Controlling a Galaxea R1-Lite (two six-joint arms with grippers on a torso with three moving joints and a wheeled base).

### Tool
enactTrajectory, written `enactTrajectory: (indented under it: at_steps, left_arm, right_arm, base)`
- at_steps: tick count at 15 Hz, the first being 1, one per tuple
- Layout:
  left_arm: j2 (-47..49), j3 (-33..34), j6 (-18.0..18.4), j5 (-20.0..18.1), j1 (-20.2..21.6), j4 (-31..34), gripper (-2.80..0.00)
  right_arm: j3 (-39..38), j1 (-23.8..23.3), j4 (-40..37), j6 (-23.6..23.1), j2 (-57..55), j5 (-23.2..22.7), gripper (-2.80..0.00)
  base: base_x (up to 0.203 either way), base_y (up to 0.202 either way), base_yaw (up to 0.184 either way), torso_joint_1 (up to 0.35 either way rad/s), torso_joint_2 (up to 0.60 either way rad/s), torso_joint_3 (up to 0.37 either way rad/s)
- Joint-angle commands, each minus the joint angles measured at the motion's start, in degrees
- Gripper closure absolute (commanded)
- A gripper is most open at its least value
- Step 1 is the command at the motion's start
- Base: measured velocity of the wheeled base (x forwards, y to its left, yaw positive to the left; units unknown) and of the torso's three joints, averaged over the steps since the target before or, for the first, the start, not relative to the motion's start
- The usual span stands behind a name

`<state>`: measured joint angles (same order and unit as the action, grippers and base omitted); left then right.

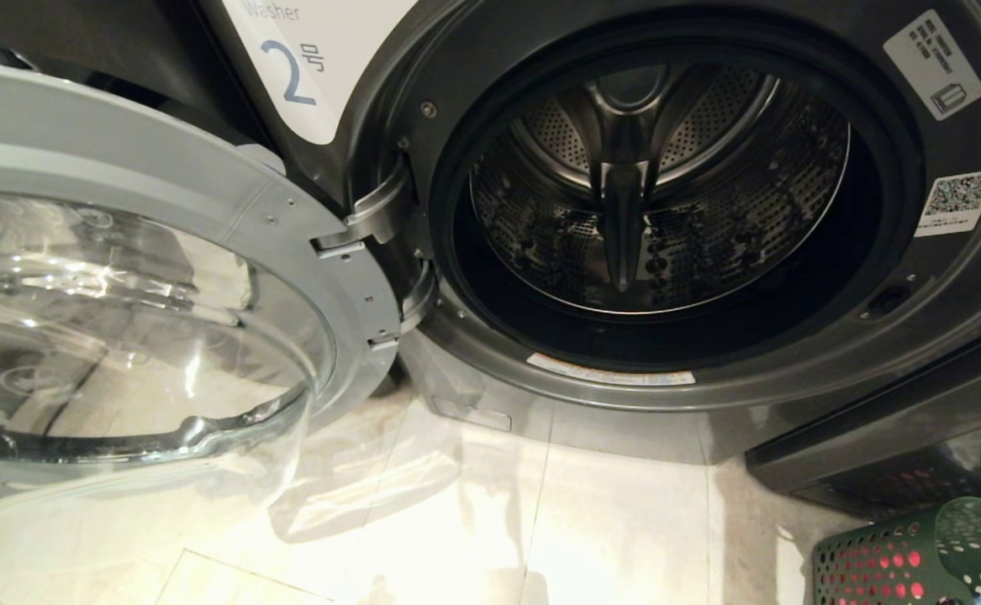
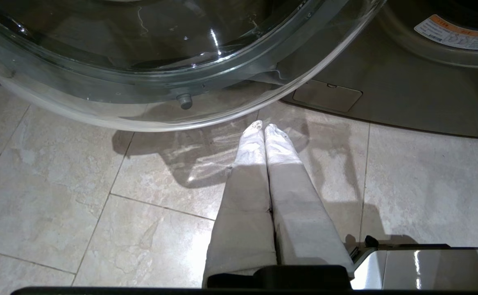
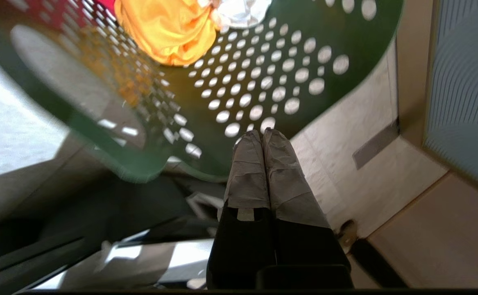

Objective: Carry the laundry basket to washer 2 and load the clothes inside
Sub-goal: Place the clothes into the washing machine

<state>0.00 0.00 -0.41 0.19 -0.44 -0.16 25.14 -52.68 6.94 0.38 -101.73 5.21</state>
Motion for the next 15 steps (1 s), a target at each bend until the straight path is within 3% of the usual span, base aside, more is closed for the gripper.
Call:
enactTrajectory:
  at_steps: [1, 2, 4, 7, 11, 15]
  left_arm:
    - [0.1, 0.1, 0.0, 0.0, 0.0, 0.0, 0.00]
    - [0.1, 0.1, 0.0, 0.0, 0.0, 0.0, 0.00]
    - [0.1, 0.1, 0.0, 0.0, 0.0, 0.0, 0.00]
    - [0.1, 0.1, 0.0, 0.0, 0.0, 0.0, 0.00]
    - [0.1, 0.1, 0.0, 0.0, 0.0, 0.0, 0.00]
    - [0.1, 0.1, 0.0, 0.0, 0.0, 0.0, 0.00]
  right_arm:
    - [2.1, -4.1, 7.0, -10.0, -14.6, -2.4, 0.00]
    - [3.5, -5.4, 8.4, -13.5, -17.6, -4.7, -2.80]
    - [5.3, -6.3, 10.3, -17.1, -22.0, -10.1, -2.80]
    - [5.9, -6.5, 13.2, -19.1, -28.7, -16.6, -2.80]
    - [5.2, -5.9, 20.6, -23.3, -37.6, -19.1, -2.80]
    - [6.0, -2.8, 32.9, -23.6, -48.0, -18.1, -2.80]
  base:
    - [0.000, 0.000, 0.000, 0.000, 0.00, 0.000]
    - [0.000, 0.000, 0.000, 0.000, 0.00, 0.000]
    - [0.000, 0.000, 0.000, 0.000, 0.00, 0.000]
    - [0.000, 0.000, 0.000, 0.000, 0.00, 0.000]
    - [0.000, 0.000, 0.000, 0.000, 0.00, 0.000]
    - [0.000, 0.000, 0.000, 0.000, 0.00, 0.000]
